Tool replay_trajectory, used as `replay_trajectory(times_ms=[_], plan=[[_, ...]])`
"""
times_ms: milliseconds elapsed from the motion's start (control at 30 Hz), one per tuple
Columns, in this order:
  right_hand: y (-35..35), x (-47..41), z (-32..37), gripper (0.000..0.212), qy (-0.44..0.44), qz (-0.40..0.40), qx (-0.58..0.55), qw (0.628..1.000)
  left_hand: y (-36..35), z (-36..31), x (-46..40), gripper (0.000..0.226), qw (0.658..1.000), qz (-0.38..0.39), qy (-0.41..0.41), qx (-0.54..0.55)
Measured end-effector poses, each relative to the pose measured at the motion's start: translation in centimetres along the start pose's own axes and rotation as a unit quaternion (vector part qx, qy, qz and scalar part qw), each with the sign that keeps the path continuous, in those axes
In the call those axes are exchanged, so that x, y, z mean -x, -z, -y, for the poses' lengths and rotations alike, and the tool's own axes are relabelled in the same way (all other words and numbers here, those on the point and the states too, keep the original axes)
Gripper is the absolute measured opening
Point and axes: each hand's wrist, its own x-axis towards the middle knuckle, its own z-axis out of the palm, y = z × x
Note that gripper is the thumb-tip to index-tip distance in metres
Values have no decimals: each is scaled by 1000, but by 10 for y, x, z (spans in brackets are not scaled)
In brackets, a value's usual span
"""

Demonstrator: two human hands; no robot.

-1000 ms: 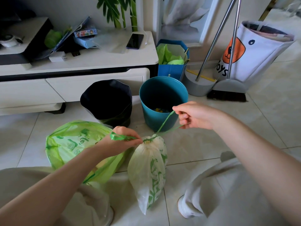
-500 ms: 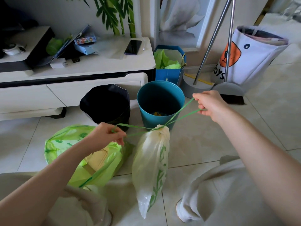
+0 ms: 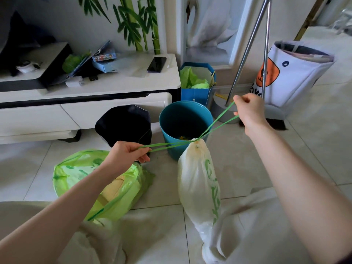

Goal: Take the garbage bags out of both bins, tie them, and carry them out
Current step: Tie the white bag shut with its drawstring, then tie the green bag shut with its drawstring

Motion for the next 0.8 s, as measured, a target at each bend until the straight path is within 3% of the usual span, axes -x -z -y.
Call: replay_trajectory(times_ms=[100, 300, 400, 700, 800], plan=[[0, 1, -11, 31, -25, 13, 35, 999, -3, 21, 3, 20, 997, 20, 50, -57], [-7, 15, -25, 33, -26, 84, 159, 983, -16, 42, 10, 15, 993, 52, 92, -44], [-12, 18, -29, 24, -10, 130, 210, 969, -14, 41, 8, 13, 993, 43, 105, -20], [-38, 32, -31, 25, 115, 199, 418, 879, 35, 50, 3, 10, 993, 26, 111, 13], [-55, 38, -21, 33, 197, 211, 433, 854, 62, 63, 4, 9, 993, 16, 119, -12]])
